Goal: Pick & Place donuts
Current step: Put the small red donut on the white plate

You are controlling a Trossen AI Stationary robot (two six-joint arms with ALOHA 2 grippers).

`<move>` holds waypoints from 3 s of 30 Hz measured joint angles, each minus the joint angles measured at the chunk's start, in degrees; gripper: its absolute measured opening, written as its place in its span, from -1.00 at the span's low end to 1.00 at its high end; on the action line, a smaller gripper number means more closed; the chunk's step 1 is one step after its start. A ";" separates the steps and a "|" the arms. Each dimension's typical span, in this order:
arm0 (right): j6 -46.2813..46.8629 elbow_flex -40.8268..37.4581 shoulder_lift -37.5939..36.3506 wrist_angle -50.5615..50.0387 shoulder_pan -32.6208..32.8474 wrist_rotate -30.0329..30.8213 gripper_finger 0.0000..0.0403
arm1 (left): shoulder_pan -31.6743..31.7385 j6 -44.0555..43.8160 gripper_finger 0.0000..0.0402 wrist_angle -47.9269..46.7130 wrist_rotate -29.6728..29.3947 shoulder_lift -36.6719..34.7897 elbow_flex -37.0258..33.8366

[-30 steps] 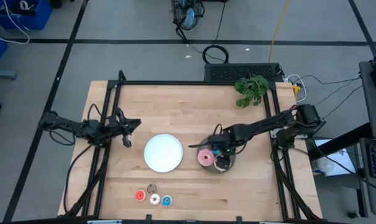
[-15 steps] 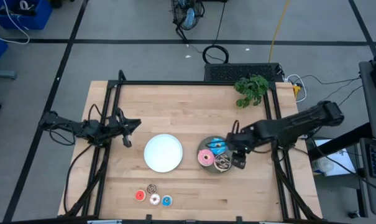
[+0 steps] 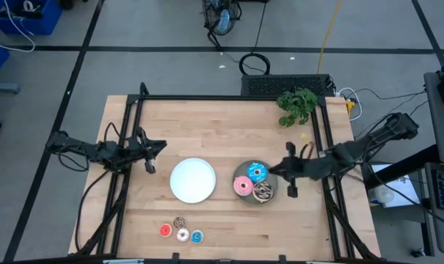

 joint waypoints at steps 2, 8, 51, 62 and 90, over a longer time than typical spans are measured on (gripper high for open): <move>-5.24 -5.54 -3.69 10.54 0.14 1.20 -0.98 | 0.00 -0.36 -0.76 0.00 0.00 0.01 0.00; -10.64 -19.53 -12.99 23.36 -2.66 2.47 -1.00 | 0.00 0.21 -0.76 -0.02 0.01 0.01 0.00; -39.44 -44.59 -27.79 58.68 -3.28 3.74 -1.00 | -0.02 -13.15 -0.76 -0.04 -2.20 0.05 0.02; -40.31 -44.64 -27.61 57.52 -4.22 3.72 -1.00 | -0.04 -15.61 -0.76 -2.40 8.66 0.13 0.02; -39.57 -44.65 -27.22 50.37 -4.24 3.85 -1.00 | -0.62 -15.27 -0.76 4.53 7.60 3.52 0.02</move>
